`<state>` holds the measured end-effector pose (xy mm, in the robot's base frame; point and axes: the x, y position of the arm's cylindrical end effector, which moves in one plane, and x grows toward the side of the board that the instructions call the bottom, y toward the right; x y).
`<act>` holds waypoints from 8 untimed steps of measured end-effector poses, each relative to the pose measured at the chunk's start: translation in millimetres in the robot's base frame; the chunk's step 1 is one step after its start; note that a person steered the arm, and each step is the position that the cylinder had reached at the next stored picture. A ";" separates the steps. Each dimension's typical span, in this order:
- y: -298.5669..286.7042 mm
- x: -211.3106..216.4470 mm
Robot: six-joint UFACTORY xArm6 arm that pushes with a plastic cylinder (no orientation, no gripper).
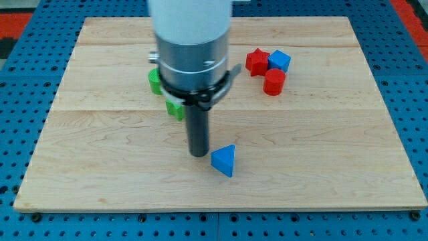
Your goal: Slide the blue triangle towards bottom right
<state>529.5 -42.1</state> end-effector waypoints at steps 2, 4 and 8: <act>-18.4 10.0; -16.1 10.0; 56.8 13.4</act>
<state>542.9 14.6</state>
